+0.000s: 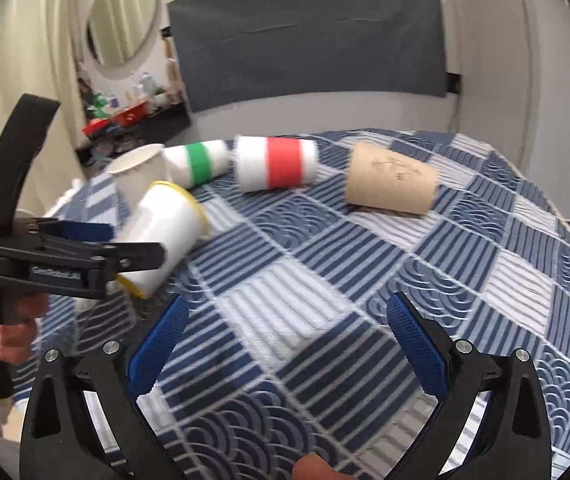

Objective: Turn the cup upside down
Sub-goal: 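Close the left gripper around the lying white yellow-based cup, then lift the white cup with the left gripper toward the right gripper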

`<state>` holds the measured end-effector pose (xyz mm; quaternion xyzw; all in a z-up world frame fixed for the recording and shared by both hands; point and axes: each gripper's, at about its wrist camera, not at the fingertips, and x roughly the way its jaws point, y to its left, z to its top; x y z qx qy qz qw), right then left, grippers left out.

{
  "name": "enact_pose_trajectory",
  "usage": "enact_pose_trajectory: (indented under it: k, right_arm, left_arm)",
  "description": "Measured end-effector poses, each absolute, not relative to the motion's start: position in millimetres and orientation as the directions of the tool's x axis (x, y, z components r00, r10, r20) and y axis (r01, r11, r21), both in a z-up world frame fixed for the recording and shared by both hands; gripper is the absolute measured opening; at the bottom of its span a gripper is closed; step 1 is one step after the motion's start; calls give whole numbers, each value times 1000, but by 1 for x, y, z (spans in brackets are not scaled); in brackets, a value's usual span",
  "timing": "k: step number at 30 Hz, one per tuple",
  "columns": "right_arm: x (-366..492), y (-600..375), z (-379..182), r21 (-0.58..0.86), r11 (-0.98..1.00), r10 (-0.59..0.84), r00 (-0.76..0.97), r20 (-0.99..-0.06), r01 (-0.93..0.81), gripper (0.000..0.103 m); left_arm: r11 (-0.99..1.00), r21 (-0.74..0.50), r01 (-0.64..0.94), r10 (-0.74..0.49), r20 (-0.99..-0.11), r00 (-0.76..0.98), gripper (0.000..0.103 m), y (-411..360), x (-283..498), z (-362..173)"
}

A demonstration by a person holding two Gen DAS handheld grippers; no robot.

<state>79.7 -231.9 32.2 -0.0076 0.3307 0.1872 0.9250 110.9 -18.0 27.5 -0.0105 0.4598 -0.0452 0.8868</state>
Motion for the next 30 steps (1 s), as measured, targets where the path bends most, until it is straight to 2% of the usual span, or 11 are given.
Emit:
enact_pose_trajectory:
  k: [3, 4, 5, 7, 18, 22, 26, 30]
  right_arm:
    - [78, -238, 31, 94, 937, 320, 716, -620, -337, 95]
    - [76, -239, 32, 104, 928, 341, 707, -619, -357, 95]
    - [74, -239, 33, 110, 921, 357, 701, -617, -373, 95]
    - [68, -239, 35, 94, 917, 361, 707, -607, -387, 95]
    - [57, -254, 42, 56, 928, 330, 743, -583, -368, 95]
    - [64, -263, 40, 134, 908, 394, 699, -597, -398, 95]
    - [64, -267, 39, 150, 904, 403, 684, -608, -399, 95]
    - [64, -268, 37, 222, 868, 478, 625, -617, -444, 95]
  left_arm:
    - [995, -62, 76, -95, -822, 561, 97, -19, 115, 22]
    - [994, -68, 85, -104, -825, 556, 89, -21, 116, 20]
    - [994, -65, 90, -104, -828, 551, 73, -22, 117, 19]
    - [995, -45, 92, -88, -833, 547, 62, -25, 117, 17]
    - [977, -45, 209, -157, -815, 558, 61, -43, 91, 27]
    - [952, -58, 299, -221, -807, 547, 61, -46, 71, 27]
    - [904, 3, 427, -252, -803, 539, 62, -54, 45, 30]
    - [865, 61, 498, -241, -820, 519, 62, -57, 33, 33]
